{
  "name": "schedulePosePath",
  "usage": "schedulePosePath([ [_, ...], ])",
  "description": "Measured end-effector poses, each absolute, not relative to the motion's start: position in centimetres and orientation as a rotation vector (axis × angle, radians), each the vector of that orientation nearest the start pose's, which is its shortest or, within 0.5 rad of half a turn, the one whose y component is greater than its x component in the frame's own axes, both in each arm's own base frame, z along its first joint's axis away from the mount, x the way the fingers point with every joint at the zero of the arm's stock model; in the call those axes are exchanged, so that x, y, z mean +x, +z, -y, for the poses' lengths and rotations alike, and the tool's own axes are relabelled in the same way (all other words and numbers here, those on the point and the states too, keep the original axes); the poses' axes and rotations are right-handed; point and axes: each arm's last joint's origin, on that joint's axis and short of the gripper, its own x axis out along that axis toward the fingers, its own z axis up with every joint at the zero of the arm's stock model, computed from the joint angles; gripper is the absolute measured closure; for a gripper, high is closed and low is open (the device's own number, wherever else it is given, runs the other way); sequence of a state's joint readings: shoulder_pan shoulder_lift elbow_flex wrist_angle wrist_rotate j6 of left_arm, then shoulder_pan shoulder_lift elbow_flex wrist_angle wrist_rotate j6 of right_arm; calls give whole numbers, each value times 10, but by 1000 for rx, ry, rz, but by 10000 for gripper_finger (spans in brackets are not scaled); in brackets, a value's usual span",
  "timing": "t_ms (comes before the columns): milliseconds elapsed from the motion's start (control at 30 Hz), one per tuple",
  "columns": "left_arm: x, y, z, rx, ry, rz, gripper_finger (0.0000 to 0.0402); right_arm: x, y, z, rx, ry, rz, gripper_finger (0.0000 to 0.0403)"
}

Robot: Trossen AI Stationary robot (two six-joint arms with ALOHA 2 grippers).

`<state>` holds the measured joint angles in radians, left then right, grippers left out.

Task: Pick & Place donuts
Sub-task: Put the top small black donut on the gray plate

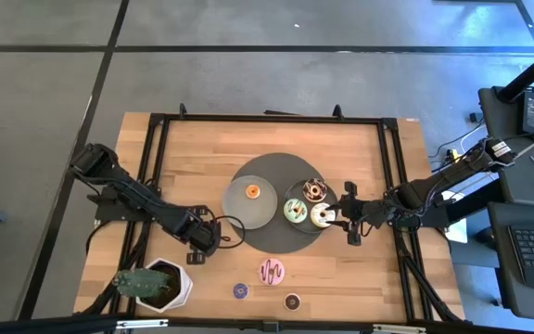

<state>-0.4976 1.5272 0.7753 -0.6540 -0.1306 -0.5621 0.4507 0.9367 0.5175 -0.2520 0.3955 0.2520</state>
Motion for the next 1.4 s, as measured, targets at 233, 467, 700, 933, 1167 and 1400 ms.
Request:
schedulePosePath([
  [233, 218, 152, 111, -55, 78, -1367, 386, 172, 213, -71, -35, -27, -611, 217],
  [467, 250, 196, 98, -143, 153, -1179, 394, 172, 213, -70, -58, -24, -609, 217],
  [700, 275, 211, 50, -237, 431, -1020, 397, 172, 213, -70, -57, -25, -609, 217],
  [933, 283, 210, 10, -370, 523, -1004, 398, 172, 213, -70, -57, -25, -610, 217],
  [1167, 293, 188, -2, -388, 576, -1059, 398, 172, 213, -70, -57, -25, -610, 217],
  [1400, 301, 165, -10, -397, 620, -1118, 395, 172, 213, -70, -54, -25, -610, 217],
])
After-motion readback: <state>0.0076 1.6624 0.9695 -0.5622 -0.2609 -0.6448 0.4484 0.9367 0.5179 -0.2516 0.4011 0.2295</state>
